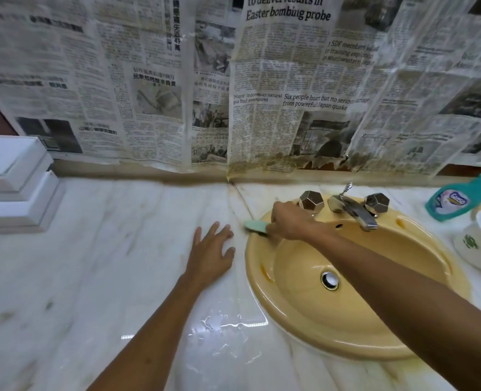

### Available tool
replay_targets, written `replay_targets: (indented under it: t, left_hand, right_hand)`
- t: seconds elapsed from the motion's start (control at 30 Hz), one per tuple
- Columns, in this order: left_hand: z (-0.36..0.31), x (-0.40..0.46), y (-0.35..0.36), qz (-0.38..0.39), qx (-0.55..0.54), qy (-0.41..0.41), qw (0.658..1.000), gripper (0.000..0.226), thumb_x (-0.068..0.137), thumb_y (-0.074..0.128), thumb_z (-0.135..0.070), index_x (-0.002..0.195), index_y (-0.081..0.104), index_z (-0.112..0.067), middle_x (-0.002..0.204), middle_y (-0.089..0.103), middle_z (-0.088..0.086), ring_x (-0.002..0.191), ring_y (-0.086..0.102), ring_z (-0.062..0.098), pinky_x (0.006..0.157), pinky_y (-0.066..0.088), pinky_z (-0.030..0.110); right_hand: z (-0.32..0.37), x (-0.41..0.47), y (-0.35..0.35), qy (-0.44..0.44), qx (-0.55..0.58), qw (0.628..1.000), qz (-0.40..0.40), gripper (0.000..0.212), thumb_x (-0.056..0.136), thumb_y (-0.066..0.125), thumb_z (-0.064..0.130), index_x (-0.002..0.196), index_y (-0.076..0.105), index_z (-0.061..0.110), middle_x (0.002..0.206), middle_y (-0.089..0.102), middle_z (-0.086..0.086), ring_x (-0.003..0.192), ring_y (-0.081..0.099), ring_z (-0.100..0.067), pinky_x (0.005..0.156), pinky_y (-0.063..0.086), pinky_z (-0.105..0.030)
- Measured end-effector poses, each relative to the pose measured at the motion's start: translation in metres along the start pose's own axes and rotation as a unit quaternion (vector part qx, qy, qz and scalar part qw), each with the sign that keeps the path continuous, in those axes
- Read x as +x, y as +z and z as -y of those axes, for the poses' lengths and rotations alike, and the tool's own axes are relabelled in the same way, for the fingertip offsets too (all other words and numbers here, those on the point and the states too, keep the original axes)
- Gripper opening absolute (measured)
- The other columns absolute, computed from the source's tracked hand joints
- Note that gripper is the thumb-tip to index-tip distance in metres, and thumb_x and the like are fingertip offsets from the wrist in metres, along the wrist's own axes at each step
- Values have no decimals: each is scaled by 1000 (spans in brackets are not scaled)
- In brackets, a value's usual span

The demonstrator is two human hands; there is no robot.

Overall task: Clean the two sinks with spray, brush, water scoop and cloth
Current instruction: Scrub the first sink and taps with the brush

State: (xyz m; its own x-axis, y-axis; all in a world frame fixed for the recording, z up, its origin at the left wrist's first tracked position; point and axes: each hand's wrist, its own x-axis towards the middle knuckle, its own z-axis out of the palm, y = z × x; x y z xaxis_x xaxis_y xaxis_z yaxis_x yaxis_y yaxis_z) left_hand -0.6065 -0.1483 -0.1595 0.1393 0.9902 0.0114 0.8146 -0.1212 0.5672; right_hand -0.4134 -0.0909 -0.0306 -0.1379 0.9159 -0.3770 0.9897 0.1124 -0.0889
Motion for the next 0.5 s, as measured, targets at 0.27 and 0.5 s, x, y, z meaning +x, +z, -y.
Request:
replay_targets:
  t: [0.27, 0.5]
  left_hand:
    - [-17, -53, 17, -75, 142, 4, 987, 52, 94, 37, -48, 130, 63, -20, 142, 56, 3, 136, 48, 23, 112, 32, 53]
    - [-20, -50, 17, -39, 168, 11, 985, 48, 99, 29, -51, 144, 44, -42, 151, 45, 7, 143, 36, 27, 111, 24, 60]
  right_hand:
    - [-2, -19, 20, -26, -8, 1000, -9, 24, 90, 61, 37, 80, 51, 17, 80, 53, -3, 72, 54, -23, 54, 36, -33]
    - [-6, -17, 48, 39, 89, 991, -93, 25, 94, 50, 33, 88, 58, 10, 90, 60, -12, 84, 57, -34, 62, 35, -34]
